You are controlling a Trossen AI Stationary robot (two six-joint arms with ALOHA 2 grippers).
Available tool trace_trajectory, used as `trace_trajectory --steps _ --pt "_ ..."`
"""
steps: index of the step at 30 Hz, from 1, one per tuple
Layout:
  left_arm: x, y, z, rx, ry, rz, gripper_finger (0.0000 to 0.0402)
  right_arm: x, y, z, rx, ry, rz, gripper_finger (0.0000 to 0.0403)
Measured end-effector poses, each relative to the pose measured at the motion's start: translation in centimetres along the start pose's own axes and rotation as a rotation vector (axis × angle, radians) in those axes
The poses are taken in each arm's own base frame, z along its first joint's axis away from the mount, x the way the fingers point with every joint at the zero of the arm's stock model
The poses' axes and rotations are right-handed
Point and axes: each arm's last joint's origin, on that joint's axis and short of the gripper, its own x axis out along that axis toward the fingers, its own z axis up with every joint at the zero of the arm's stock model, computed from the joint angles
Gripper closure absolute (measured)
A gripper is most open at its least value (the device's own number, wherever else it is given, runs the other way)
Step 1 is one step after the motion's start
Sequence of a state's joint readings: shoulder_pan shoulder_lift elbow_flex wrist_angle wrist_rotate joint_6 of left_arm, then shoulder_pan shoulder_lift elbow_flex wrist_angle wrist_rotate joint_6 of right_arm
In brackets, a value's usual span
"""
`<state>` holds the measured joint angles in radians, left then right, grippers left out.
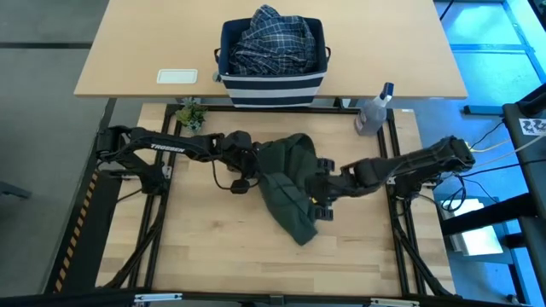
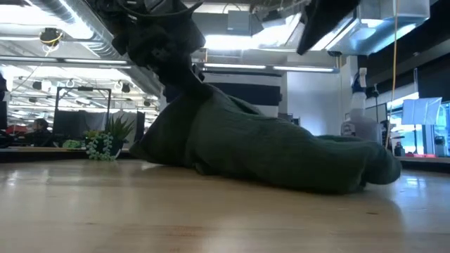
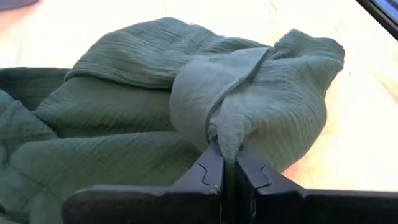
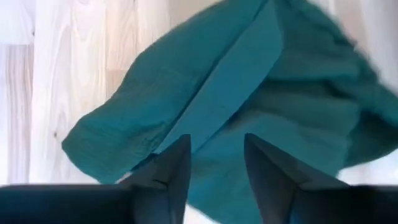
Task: Fold Laundry from Bin
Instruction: Fold the green polo shirt
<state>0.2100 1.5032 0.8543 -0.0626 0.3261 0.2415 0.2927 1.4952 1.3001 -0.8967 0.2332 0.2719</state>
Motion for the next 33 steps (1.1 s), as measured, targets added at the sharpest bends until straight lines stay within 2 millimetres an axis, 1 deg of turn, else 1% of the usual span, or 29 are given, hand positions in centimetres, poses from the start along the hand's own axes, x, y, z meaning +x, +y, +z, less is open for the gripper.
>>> trace_trajectory --steps 4,8,11,14,20,27,29,33 --pt "0.0 0.0 0.0 0.001 0.002 -0.001 0.0401 2.5 1.7 -2.1 0.075 0.018 0.071 0.0234" --pt "0.0 0.0 -0.1 0.002 0.006 -0.001 0.0401 5.4 3.1 -4.5 0.169 0.017 0.209 0.0231" --pt "0.0 0.0 -0.1 0.003 0.006 -0.001 0.0401 6.9 3.7 -5.9 0.242 -0.001 0.300 0.0231" --pt "0.0 0.0 -0.1 0.003 0.006 -0.001 0.0401 7.9 3.7 -7.0 0.318 -0.002 0.339 0.0231" --pt "0.0 0.0 -0.1 0.003 0.006 -0.001 0.0401 9.5 2.7 -8.1 0.430 -0.045 0.382 0.0230" --pt "0.0 0.0 -0.1 0.003 0.005 -0.002 0.0401 10.7 1.2 -9.4 0.490 -0.016 0.347 0.0230" --pt "0.0 0.0 -0.1 0.003 0.005 -0.002 0.0401 11.0 1.0 -9.5 0.499 -0.037 0.363 0.0230" --pt "0.0 0.0 0.0 0.003 0.005 -0.002 0.0401 11.0 1.1 -9.1 0.500 -0.099 0.467 0.0230"
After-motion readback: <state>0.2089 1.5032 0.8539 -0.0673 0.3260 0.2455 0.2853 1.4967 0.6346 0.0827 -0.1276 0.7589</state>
